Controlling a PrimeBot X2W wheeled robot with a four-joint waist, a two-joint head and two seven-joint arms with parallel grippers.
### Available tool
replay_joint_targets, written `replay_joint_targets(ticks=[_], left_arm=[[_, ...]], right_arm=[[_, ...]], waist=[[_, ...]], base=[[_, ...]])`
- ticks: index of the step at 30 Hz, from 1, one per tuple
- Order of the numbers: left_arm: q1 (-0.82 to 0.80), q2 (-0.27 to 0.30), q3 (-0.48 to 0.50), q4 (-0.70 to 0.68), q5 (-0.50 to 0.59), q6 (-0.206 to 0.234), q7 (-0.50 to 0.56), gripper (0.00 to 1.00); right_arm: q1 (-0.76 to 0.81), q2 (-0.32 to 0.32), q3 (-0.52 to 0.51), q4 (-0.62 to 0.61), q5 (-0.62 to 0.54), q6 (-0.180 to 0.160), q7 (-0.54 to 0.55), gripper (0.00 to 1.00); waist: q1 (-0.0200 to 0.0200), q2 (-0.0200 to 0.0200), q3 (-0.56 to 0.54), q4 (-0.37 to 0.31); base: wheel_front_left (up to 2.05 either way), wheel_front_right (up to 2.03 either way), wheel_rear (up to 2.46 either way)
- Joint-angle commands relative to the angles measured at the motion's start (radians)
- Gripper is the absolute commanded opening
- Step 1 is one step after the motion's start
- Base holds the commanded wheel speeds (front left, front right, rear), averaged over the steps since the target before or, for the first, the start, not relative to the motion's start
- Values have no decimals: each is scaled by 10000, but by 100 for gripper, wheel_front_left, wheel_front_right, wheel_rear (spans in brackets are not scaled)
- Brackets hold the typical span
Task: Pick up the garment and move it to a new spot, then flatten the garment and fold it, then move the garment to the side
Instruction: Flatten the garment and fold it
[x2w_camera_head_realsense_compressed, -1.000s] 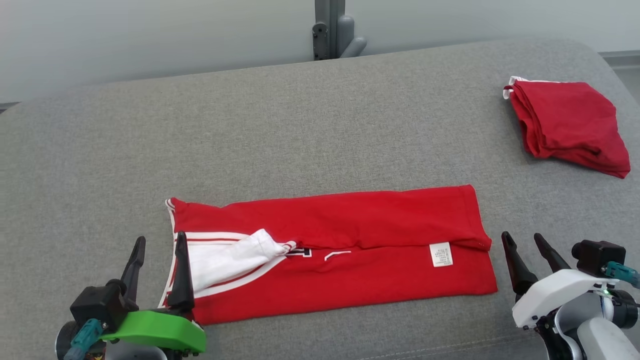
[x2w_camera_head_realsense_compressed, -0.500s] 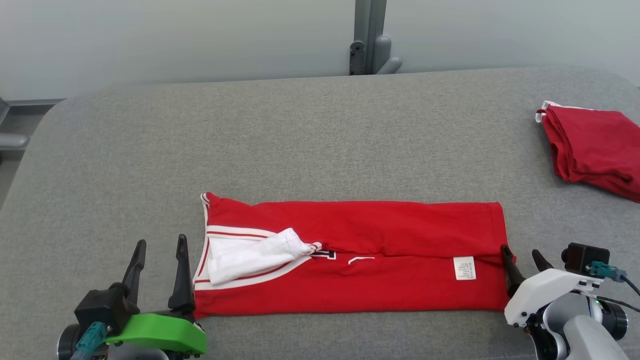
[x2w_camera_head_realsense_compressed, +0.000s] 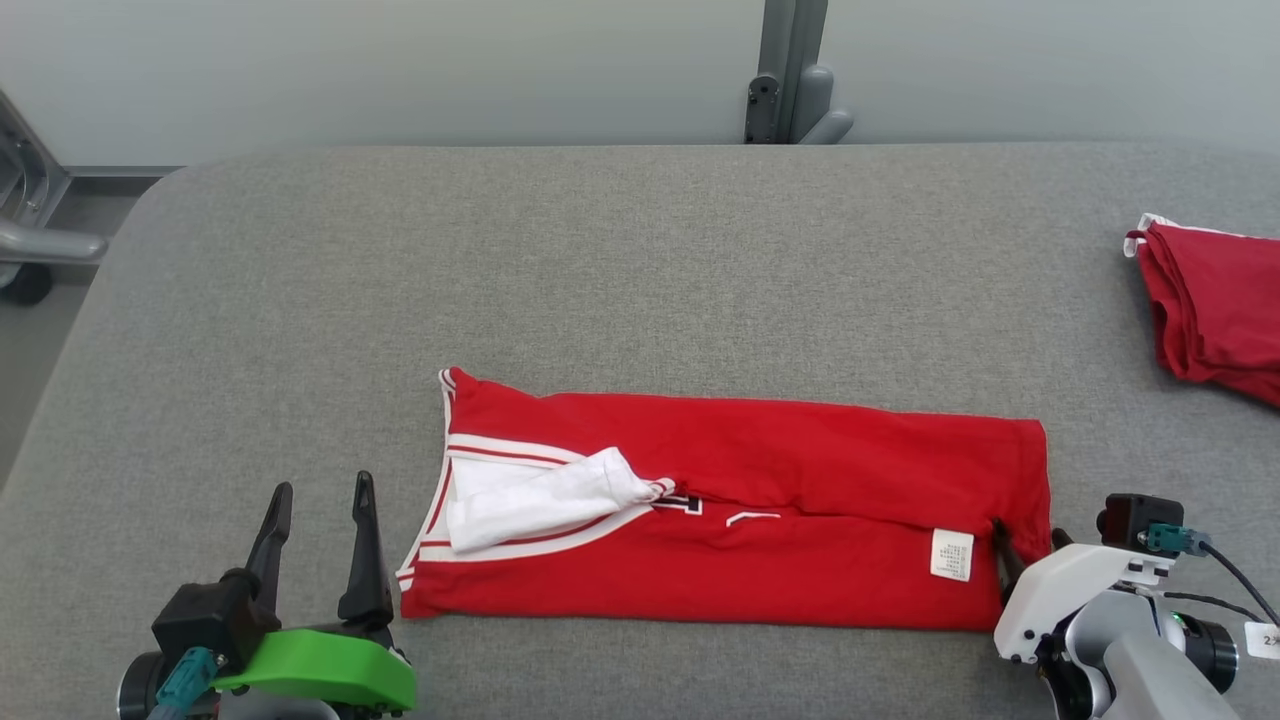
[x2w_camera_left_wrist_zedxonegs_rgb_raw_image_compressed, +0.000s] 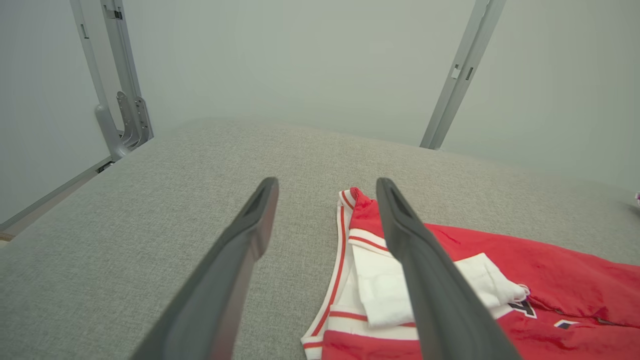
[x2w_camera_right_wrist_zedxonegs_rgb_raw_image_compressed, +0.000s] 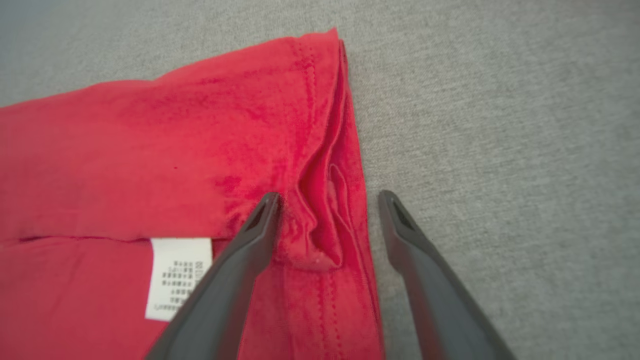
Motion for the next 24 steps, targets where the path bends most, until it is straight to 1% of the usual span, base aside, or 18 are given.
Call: replay_joint_targets(ticks=[1, 2, 3, 4, 5, 6, 7, 13, 17, 21, 24], left_arm=[[29, 4, 51, 25, 60, 3, -21, 100], [51, 6, 61, 34, 53, 8, -25, 100], [73, 11, 66, 38, 50, 14, -28, 100], [90, 21, 75, 41, 48, 17, -32, 100], [104, 34, 85, 47, 44, 18, -35, 100], [119, 47, 84, 47, 44, 16, -37, 100], [131, 54, 85, 47, 43, 13, -40, 100], [176, 62, 58, 107, 32, -22, -47, 100], [260, 87, 49, 85, -5, 41, -49, 100], [309, 97, 24, -8, 3, 120, -27, 100], [297, 110, 25, -13, -20, 98, -28, 100]], right_arm=[[130, 164, 253, 279, 102, 4, 76, 100], [132, 181, 359, 337, 141, 4, 79, 100], [129, 187, 476, 398, 163, 4, 81, 67], [127, 184, 577, 451, 193, 5, 69, 43], [116, 188, 657, 499, 214, 5, 54, 31], [89, 186, 725, 542, 256, 5, 47, 11], [36, 162, 790, 575, 296, 5, 24, 0], [-269, -123, 906, 615, 522, -8, -218, 0], [-500, -425, 985, 281, 1216, -8, -134, 0], [-521, -986, 1067, -188, 1843, -8, 148, 0], [-427, -1547, 1030, -560, 2217, -8, 381, 0]], waist=[[1, 98, -29, 10], [1, 98, -40, 4], [1, 98, -55, -4], [1, 98, -70, -14], [1, 98, -86, -23], [1, 98, -99, -32], [1, 98, -111, -39], [1, 98, -177, -89], [1, 98, -222, -230], [1, 98, -200, -404], [1, 98, -156, -558]], base=[[0, 0, 0], [0, 0, 0], [0, 0, 0], [0, 0, 0], [0, 0, 0], [0, 0, 0], [0, 0, 0], [0, 0, 0], [0, 0, 0], [0, 0, 0], [0, 0, 0]])
